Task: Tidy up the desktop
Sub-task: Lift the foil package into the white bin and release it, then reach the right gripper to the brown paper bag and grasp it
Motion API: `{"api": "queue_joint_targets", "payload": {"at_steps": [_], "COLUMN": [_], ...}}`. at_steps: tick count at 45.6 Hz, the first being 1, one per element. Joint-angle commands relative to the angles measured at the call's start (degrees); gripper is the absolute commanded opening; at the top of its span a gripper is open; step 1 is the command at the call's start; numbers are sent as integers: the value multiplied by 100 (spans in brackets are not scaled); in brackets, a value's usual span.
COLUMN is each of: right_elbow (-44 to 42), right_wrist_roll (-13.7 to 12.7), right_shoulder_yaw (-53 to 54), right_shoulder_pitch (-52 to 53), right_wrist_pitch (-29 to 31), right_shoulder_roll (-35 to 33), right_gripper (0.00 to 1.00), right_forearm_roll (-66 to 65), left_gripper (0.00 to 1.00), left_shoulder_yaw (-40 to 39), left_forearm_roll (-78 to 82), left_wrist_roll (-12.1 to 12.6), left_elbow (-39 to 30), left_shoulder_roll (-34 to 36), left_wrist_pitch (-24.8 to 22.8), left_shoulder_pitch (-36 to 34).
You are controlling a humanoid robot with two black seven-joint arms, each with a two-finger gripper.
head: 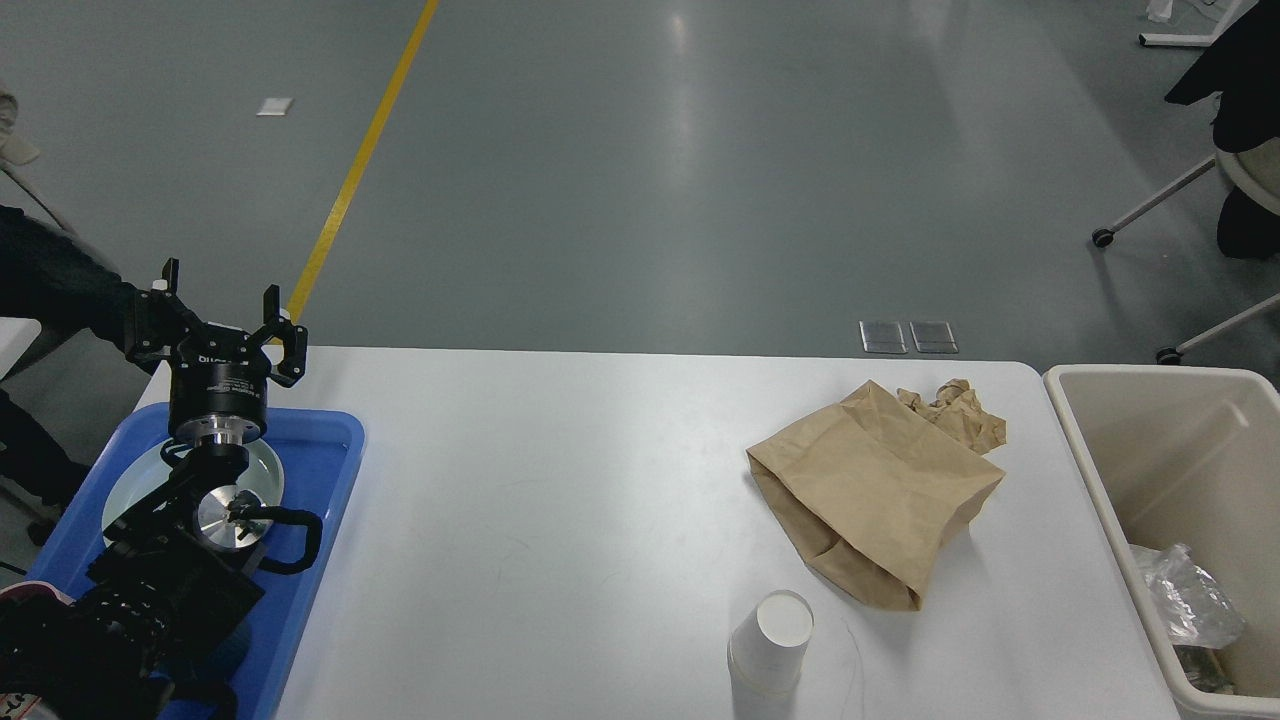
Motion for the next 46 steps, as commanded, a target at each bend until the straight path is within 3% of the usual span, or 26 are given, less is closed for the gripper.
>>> {"api": "queue_joint_targets", "payload": {"at_steps": [1,10,21,28,39,43,46], "right_elbow": [358,1701,3592,4181,4674,4753,4744], "right_wrist_roll": [-3,-21,-12,-21,23,23,23], "right_shoulder_yaw": [-82,-784,-2542,-2701,-2675,-2666,-2640], "right_shoulder_pitch": [541,2201,4487,5410,6878,7186,7126], "right_wrist_pitch": [35,44,166,1290,3935,4402,4395], "right_shoulder_roll": [212,282,1283,1644,1873,1899,1891], "right_gripper": [100,100,100,100,100,100,100], "right_forearm_roll": [-24,-279,-332,-323,-314,-314,-314], "left_gripper": [96,96,96,96,96,96,96], "left_shoulder_yaw": [0,0,0,0,0,0,0], "left_forearm_roll": [0,0,0,0,0,0,0], "left_wrist_roll": [0,0,0,0,0,0,0], "left_elbow": [0,0,0,0,0,0,0], "left_shoulder_roll": [-7,-7,-7,-7,1,1,1], "left_wrist_pitch": [0,0,0,0,0,0,0], "left_shoulder_pitch": [0,0,0,0,0,0,0]}}
